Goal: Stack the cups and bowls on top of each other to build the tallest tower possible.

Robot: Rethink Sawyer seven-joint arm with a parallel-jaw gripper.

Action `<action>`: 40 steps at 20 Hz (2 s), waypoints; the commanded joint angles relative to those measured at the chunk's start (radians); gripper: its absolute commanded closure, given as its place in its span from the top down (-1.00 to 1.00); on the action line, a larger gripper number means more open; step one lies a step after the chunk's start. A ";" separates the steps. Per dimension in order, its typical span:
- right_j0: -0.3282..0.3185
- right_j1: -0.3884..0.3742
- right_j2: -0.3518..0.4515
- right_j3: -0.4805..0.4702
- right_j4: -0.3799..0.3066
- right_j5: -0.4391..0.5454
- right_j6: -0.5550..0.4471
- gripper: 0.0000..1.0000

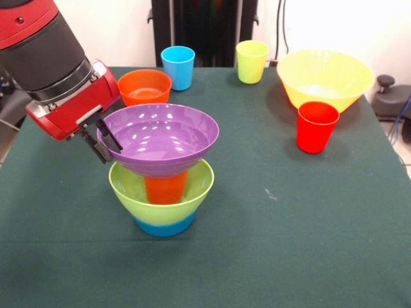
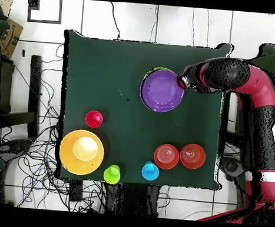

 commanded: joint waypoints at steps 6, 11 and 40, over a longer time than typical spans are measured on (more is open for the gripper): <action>0.008 -0.040 -0.030 0.096 -0.074 -0.115 -0.239 -1.00; 0.011 -0.060 -0.035 0.108 -0.083 -0.132 -0.232 -1.00; 0.008 -0.087 -0.045 0.168 -0.081 -0.189 -0.196 -1.00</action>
